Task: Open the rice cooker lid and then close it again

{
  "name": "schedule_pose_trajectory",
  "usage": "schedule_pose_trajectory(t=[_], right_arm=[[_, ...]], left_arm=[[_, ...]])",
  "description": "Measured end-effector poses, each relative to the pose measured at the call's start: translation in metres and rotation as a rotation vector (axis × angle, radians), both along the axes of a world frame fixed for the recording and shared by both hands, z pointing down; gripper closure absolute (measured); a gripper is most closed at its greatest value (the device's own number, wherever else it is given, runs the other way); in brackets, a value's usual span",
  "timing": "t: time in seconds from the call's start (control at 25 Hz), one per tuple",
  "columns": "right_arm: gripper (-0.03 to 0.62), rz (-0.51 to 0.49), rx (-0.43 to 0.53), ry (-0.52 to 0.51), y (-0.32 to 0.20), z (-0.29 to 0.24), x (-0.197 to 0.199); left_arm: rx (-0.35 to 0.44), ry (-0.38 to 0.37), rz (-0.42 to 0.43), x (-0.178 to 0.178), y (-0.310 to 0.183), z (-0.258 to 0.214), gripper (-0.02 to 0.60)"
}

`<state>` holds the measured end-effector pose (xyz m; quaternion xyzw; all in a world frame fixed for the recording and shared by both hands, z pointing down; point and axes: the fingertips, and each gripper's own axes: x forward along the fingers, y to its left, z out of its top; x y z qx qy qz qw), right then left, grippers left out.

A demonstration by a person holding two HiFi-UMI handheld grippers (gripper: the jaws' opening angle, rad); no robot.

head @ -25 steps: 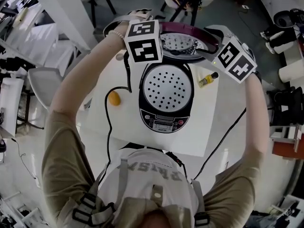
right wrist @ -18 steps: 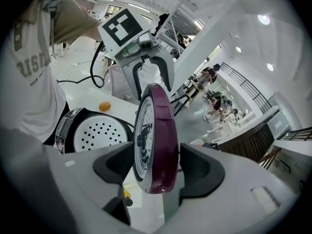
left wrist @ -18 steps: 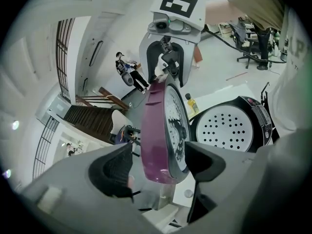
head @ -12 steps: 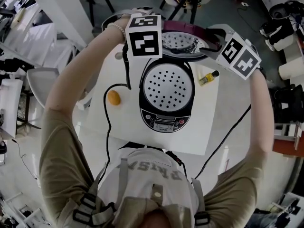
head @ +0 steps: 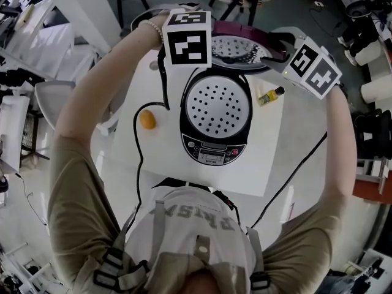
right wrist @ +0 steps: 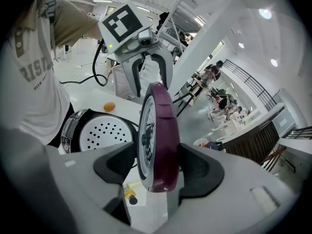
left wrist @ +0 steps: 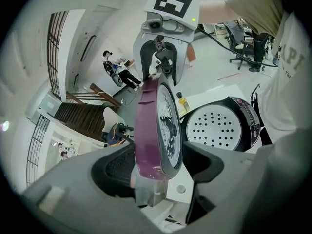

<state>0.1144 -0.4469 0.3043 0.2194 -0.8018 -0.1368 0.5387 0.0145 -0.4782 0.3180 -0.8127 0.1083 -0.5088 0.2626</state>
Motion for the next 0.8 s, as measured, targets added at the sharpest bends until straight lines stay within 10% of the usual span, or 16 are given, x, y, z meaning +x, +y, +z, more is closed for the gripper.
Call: schedule_pose_trajectory(t=[0.8], right_arm=[[0.31, -0.044, -0.028, 0.008, 0.061, 0.008, -0.009]], left_arm=[[-0.023, -0.067, 0.037, -0.013, 0.064, 0.012, 0.224]])
